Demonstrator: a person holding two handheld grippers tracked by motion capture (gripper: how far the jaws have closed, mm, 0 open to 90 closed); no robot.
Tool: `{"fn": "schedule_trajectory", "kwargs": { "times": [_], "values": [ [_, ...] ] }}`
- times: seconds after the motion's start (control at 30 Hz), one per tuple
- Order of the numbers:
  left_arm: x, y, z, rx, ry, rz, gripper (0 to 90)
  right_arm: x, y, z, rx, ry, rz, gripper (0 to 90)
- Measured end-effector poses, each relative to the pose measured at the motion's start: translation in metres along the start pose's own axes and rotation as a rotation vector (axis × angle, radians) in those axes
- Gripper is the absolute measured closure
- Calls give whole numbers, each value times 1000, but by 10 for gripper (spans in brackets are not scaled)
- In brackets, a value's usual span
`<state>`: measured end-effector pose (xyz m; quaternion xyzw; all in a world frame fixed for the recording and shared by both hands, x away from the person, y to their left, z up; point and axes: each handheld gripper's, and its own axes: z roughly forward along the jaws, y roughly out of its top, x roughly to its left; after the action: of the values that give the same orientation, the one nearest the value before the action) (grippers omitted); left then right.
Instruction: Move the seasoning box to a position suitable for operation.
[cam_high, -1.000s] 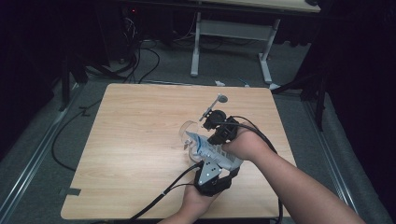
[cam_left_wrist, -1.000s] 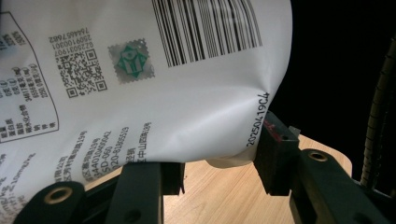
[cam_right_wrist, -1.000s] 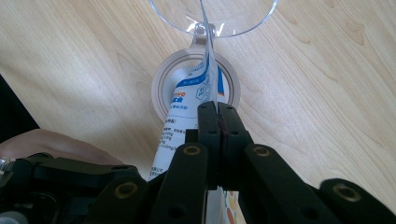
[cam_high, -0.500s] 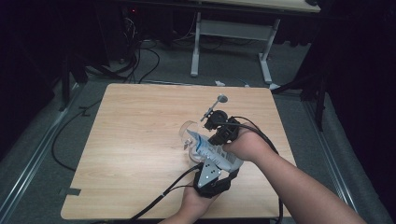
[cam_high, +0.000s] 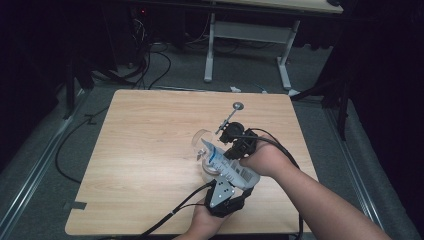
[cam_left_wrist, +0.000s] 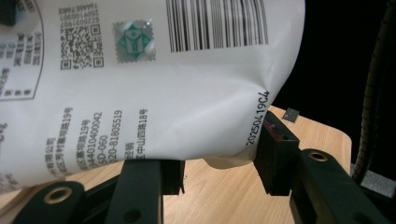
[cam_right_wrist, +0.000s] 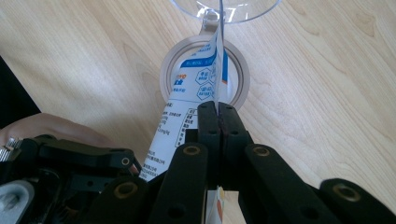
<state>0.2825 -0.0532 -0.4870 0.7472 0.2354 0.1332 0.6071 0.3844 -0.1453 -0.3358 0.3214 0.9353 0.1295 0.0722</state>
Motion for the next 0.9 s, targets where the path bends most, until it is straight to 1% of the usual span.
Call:
{"fn": "schedule_trajectory", "kwargs": {
  "times": [0.17, 0.33, 0.6, 0.67, 0.9],
  "values": [
    [1, -3, -1, 2, 0, 5, 589, 1, -2, -1, -5, 3, 1, 897],
    [2, -6, -1, 9, -1, 6, 589, 0, -3, -1, 4, 3, -2, 897],
    [3, -12, -1, 30, -1, 10, 590, 0, -8, -2, 8, 2, 3, 896],
    [4, -13, -2, 32, -2, 1, 591, 1, -8, -3, 10, 4, 16, 896],
    [8, -18, -3, 42, 4, -6, 591, 1, -7, -2, 13, 13, 4, 896]
  ]
}}
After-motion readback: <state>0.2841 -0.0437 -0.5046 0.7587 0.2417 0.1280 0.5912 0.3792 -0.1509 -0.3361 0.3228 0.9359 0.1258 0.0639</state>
